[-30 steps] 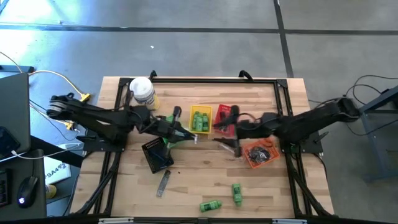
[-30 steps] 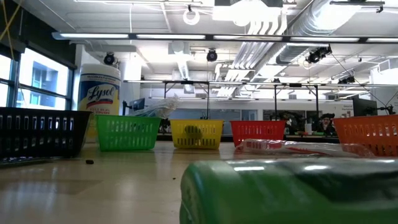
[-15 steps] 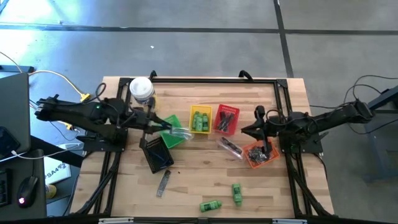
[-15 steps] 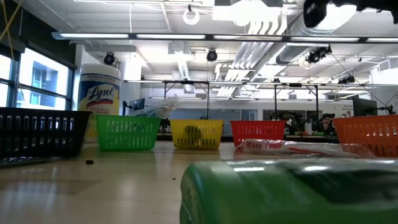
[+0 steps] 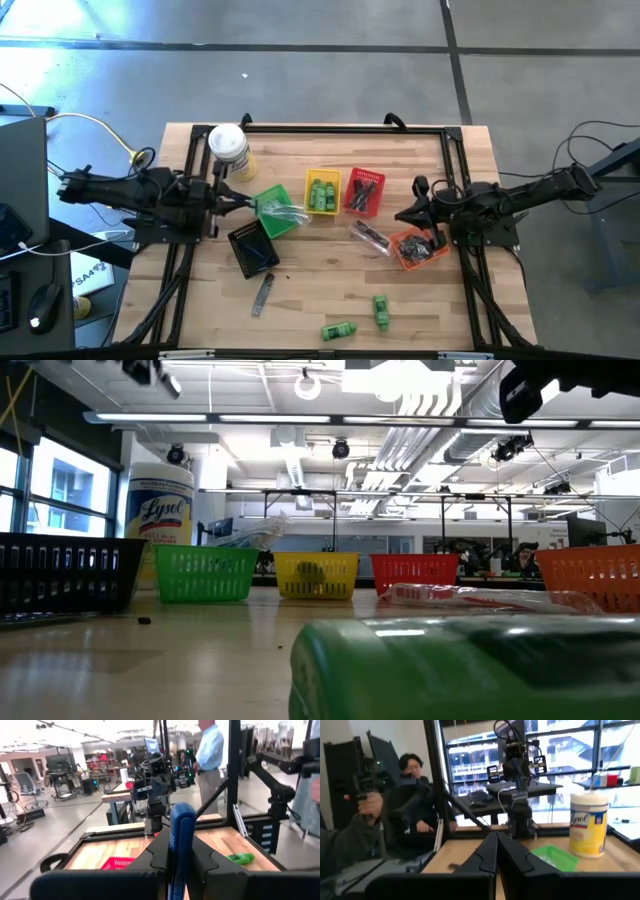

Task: Pick & Place Travel size toiletries
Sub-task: Put the blue razor into the black bin

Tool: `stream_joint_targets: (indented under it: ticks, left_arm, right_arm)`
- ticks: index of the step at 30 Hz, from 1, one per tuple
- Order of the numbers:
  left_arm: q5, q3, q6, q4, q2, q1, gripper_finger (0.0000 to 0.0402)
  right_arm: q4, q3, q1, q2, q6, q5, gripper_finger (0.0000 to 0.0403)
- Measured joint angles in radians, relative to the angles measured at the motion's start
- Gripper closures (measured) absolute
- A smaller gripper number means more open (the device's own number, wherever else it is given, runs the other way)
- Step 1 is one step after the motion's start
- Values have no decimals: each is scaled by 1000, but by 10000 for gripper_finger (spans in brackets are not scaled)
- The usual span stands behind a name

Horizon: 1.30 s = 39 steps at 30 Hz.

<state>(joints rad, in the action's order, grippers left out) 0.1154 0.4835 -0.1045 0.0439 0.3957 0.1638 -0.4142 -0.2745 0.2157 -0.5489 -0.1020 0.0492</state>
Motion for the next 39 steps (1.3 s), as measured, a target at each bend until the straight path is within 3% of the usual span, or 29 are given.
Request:
stream_joint_targets:
  ticks: [6, 13, 17, 26, 39]
  left_arm:
    - [14, -202, 11, 68, -199, 0, 379]
    - [35, -295, 9, -10, -397, 0, 380]
    - [53, -312, 14, -30, -389, 0, 380]
    - [52, -363, 4, -43, -390, 0, 380]
    - [-6, -398, 8, -36, -390, 0, 380]
  right_arm:
    - [109, 0, 0, 35, -10, -3, 401]
    - [127, 31, 0, 132, -1, 15, 401]
    - [76, 115, 0, 203, -3, 80, 401]
    - [40, 229, 0, 357, -6, 80, 401]
    - [51, 266, 0, 392, -3, 79, 401]
